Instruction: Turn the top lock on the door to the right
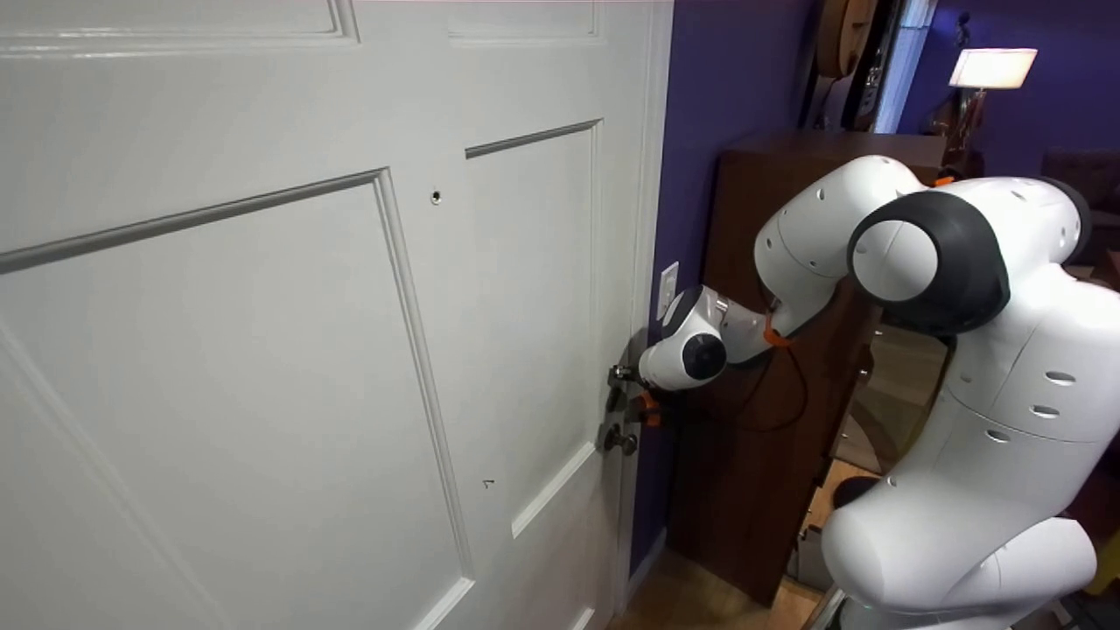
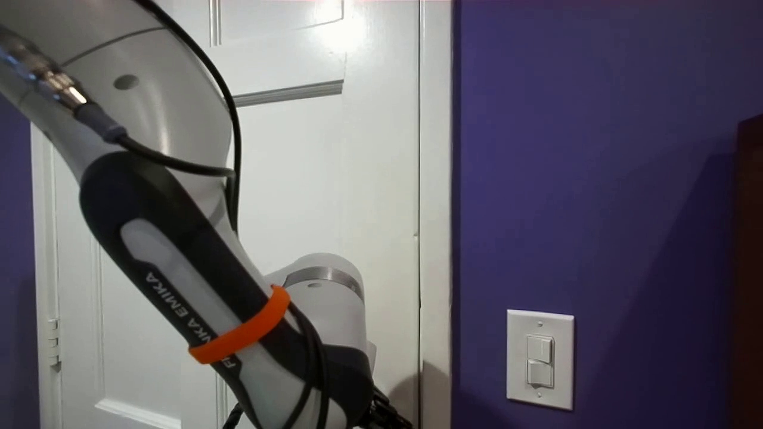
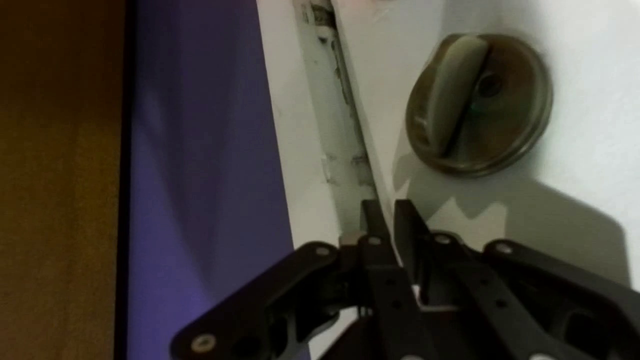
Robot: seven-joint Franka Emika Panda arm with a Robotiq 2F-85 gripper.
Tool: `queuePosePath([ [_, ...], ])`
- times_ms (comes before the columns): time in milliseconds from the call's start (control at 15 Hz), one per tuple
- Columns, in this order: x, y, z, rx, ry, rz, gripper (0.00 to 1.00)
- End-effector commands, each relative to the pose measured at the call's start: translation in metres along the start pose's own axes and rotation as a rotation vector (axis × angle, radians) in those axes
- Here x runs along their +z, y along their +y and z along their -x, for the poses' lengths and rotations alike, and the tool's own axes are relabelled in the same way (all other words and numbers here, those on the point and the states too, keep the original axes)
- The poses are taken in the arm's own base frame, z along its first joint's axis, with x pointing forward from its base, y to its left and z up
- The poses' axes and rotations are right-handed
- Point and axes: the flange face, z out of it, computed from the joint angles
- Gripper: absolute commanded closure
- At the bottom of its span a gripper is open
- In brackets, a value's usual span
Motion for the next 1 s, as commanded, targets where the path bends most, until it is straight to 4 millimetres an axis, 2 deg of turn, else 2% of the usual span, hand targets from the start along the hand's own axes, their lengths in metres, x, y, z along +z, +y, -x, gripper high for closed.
queuePosePath([
  [0, 0.007, 0.007, -0.008, 0.016, 0.008, -0.003, 0.6],
  [133, 0.005, 0.017, 0.002, -0.018, -0.038, -0.012, 0.47],
  [400, -0.005, 0.029, 0.008, -0.093, -0.101, -0.037, 0.2],
  [600, -0.015, 0.017, 0.009, -0.127, -0.118, -0.056, 0.0],
  [800, -0.024, 0.003, 0.01, -0.165, -0.133, -0.091, 0.0],
  [933, -0.031, 0.0, 0.011, -0.202, -0.153, -0.106, 0.0],
])
